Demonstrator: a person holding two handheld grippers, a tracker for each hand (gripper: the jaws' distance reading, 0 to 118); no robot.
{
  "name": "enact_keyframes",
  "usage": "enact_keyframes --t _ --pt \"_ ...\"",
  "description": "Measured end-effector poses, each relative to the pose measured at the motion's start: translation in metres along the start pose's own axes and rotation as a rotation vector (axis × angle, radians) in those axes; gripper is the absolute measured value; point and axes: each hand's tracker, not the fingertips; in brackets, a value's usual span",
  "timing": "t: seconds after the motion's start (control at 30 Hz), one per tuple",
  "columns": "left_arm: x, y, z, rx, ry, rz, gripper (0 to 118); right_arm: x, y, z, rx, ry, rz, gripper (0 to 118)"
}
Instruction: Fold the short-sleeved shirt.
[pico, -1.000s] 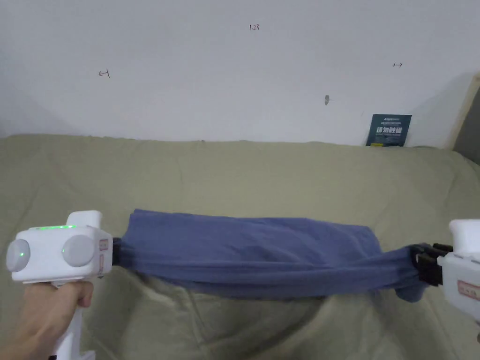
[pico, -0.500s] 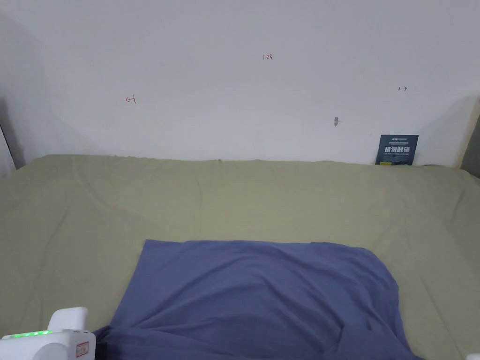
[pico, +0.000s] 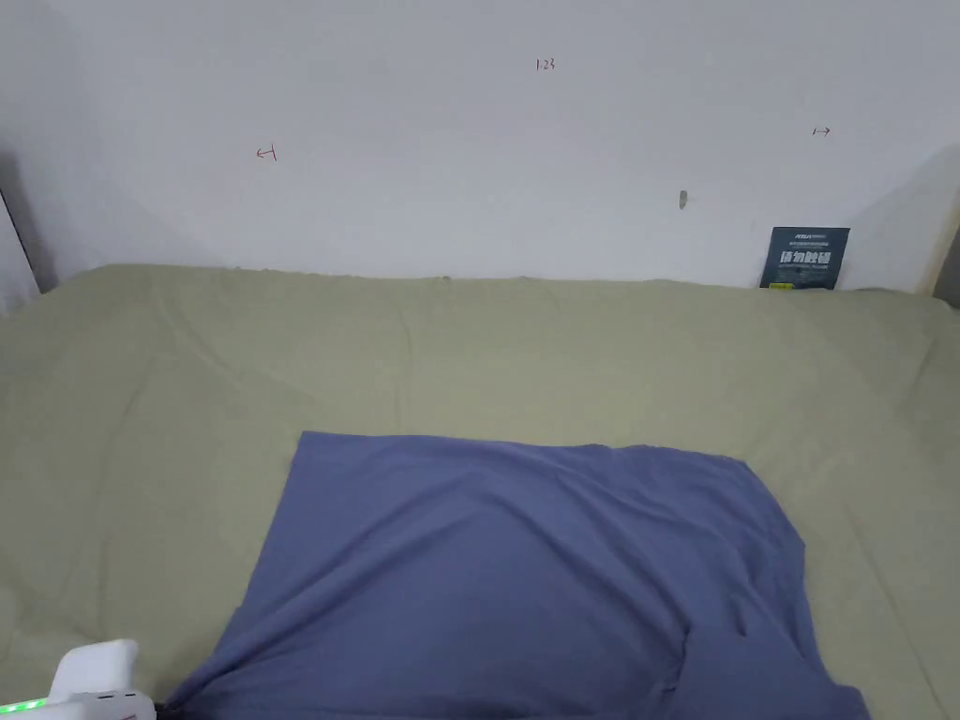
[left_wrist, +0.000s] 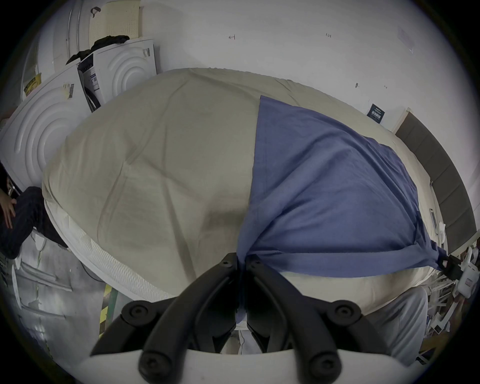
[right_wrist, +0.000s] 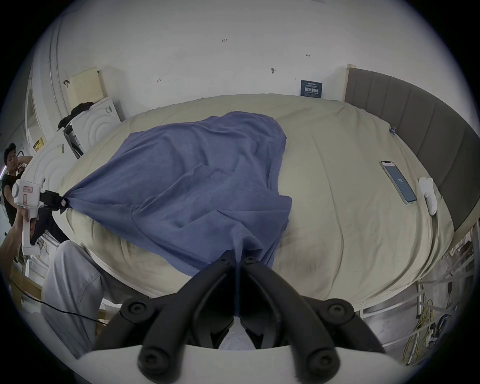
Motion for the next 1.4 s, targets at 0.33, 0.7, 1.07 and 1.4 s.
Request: enact_keyframes --t 0.33,0.7,1.07,1.4 --pt "0.002 -0.01 -0.002 -0.025 -0.015 0.005 1 0.008 -0.006 -0.009 -0.032 -0.011 -0.014 4" --pt "0.021 0.004 0.055 0.158 -0.089 -0.003 112 -0.009 0.019 0.036 0.106 -0.05 0.001 118" --pt "0.037 -0.007 0.077 0.258 -0.063 -0.036 0 -0.02 0.02 0.048 0.244 -0.093 -0.02 1" --pt "0.005 -0.021 0.066 0.193 0.012 0.018 0 -0.012 0.013 0.04 0.184 -0.067 -0.003 1"
